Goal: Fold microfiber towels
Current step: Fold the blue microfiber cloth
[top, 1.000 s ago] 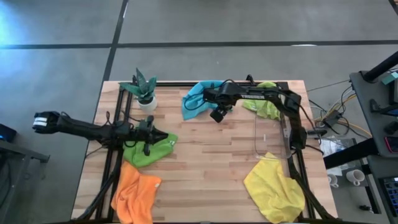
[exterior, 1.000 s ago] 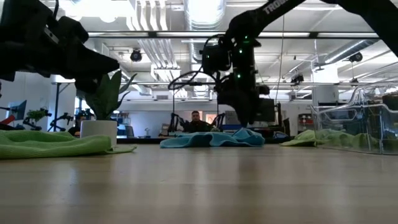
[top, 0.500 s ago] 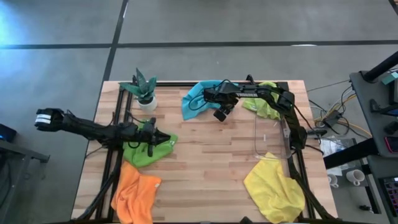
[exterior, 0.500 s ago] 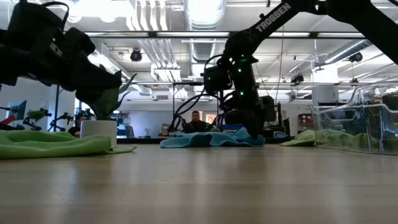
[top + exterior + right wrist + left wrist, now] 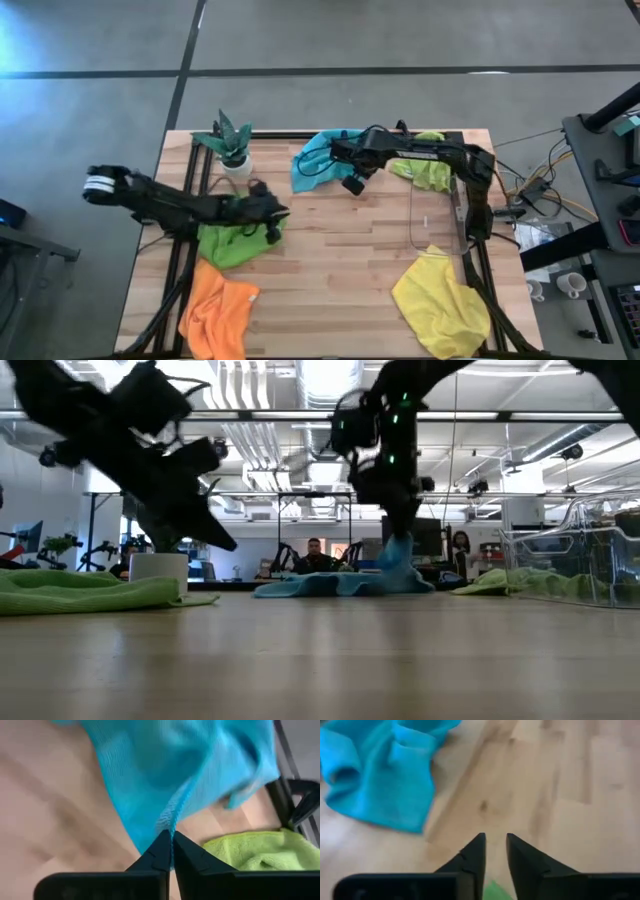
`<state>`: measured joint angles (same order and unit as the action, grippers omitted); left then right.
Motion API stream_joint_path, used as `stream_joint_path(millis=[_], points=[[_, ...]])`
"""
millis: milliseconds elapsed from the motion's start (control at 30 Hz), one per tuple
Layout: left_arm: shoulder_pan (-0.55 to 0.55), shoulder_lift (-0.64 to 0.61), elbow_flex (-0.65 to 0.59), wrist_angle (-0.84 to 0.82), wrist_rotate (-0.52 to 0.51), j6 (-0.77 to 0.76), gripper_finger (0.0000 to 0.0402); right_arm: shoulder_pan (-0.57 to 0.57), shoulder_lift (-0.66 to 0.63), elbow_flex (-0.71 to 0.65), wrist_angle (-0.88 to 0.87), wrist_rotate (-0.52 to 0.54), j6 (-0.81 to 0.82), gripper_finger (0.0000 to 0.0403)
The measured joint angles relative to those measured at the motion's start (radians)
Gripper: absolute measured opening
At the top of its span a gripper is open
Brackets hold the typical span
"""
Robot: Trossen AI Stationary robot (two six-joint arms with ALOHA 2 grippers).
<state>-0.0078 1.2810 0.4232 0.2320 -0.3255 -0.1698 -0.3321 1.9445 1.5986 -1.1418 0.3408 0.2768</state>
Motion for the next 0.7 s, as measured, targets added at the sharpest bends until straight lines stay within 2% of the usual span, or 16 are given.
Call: stream_joint_path(millis=[167,267,367,467,700], points=[[0.040,0.171,0.166,-0.078,-0.072,0.154,0.0143,0.027,-0.084,-0.016,-0.009,-0.001,0.011,0.0009],[0.073,0.270,0.231,-0.121,-0.074,0.289,0.0175,0.043,-0.124,-0.051,-0.014,-0.003,0.010,0.0009],[0.117,0.353,0.270,-0.207,-0.073,0.369,0.0180,0.064,-0.158,-0.105,-0.026,-0.009,0.005,0.0009],[0.158,0.388,0.297,-0.221,-0.080,0.417,0.0172,0.086,-0.198,-0.179,-0.029,-0.012,0.004,0.0009],[0.210,0.324,0.345,-0.236,-0.073,0.509,0.0164,0.108,-0.281,-0.337,0.061,-0.015,0.011,0.0009]])
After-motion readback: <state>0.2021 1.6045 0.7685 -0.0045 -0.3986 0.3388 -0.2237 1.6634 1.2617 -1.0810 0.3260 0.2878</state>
